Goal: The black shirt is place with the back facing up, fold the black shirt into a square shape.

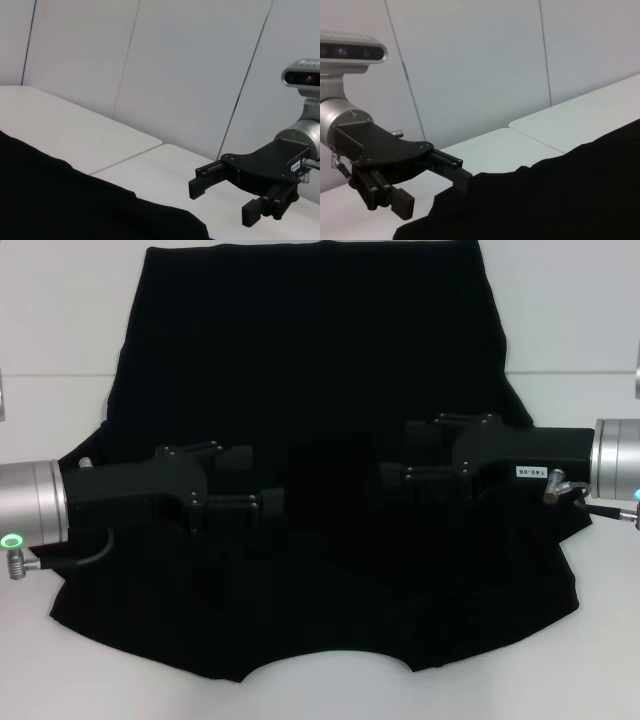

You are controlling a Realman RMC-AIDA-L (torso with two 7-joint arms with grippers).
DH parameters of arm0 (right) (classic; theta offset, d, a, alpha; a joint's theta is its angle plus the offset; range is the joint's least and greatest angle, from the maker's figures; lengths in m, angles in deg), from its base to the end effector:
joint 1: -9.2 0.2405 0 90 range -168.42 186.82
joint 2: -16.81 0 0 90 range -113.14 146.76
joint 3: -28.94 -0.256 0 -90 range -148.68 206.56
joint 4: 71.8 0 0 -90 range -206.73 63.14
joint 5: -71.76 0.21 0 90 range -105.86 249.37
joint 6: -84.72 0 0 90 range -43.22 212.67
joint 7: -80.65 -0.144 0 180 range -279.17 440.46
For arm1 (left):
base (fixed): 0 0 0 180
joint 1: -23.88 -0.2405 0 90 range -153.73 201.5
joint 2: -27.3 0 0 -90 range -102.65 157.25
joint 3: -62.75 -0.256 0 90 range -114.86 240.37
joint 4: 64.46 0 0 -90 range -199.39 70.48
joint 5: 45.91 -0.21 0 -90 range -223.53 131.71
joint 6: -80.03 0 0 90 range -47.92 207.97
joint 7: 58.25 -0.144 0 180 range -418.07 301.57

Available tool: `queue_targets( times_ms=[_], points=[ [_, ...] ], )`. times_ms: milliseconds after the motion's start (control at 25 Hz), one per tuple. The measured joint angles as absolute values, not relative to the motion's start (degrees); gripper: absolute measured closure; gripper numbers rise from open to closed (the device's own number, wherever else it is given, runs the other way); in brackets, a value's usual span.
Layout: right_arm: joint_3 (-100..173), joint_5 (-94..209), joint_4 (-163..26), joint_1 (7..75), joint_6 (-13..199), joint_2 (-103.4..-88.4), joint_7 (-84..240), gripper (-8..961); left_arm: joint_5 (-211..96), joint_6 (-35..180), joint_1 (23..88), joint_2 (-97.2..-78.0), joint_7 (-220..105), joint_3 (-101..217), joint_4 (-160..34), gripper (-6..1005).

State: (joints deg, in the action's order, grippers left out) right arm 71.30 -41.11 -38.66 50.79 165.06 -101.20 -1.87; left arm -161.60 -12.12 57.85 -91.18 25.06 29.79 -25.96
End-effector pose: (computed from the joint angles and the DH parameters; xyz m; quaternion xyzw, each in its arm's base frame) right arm 0.2080 0.3875 -0.0104 -0.9443 0.1880 0.2321 0.1381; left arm -0.2451 0.3479 0.0195 -0.9253 -0.2238 -0.2758 0.1330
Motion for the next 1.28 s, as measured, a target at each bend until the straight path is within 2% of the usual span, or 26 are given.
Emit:
queue_targets(
  times_ms=[840,1280],
  points=[
    [71.29,-41.10,-38.96,50.68,164.78,-101.59,-1.79,113,-161.76,-11.94,57.72,-91.13,26.11,30.20,-25.67,124],
    [71.21,-40.79,-38.98,51.38,163.51,-102.69,-1.79,112,-174.29,1.64,57.59,-89.88,57.68,31.16,-16.76,123]
  ],
)
